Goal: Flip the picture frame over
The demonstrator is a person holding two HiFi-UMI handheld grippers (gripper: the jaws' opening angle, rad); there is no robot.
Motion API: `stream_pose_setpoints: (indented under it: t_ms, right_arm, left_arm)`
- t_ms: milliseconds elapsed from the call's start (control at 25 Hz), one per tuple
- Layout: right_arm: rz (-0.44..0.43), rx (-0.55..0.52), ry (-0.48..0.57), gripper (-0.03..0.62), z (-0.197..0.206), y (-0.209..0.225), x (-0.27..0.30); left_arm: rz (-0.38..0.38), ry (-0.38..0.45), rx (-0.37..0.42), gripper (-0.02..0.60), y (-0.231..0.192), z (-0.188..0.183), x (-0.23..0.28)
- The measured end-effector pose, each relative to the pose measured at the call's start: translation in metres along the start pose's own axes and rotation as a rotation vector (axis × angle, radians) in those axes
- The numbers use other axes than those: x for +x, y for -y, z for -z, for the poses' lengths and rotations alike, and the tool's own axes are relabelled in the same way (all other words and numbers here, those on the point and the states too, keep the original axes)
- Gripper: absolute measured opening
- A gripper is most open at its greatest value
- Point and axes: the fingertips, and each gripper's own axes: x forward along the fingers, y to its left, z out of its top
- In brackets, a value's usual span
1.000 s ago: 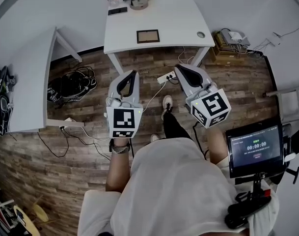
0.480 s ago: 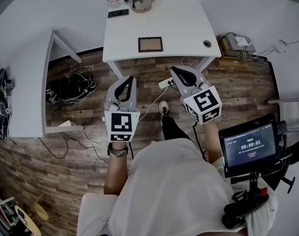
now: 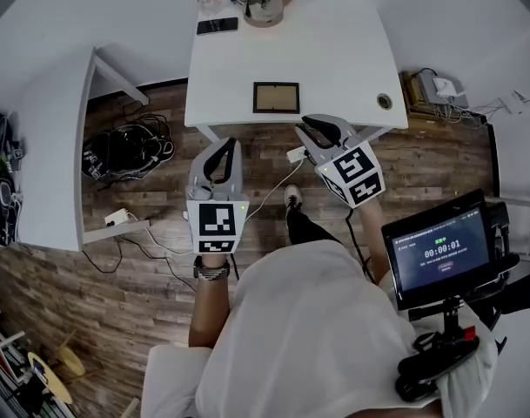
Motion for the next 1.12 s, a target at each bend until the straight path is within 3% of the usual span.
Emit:
stream_pose_setpoints:
  t_ms: [280,520,800,1120]
  right_arm:
    - [-0.117,-0.054,-0.156,0.098,0.036,0.053,0.080]
    - [-0.176,-0.109,-0.220,0.097,0.075,0.043,0.087]
    - [-0.272,-0.185,-0.304,0.097,0.108,0.060,0.128]
    - [-0.332,-0.217,-0.422,0.103,0.154,0.043,0.160]
  left_arm:
    - [-0.023,-0.083,-0.049,0.004,-0.025,0.005,0.075]
    - [-0.062,-0.099,-0.066,0.003,-0.011,0.020,0.067]
    - [-0.124,-0.158,-0.091,0.004,-0.024,0.028,0.094]
    - [-0.119,-0.207,-0.108,0.003,-0.027,0.045,0.096]
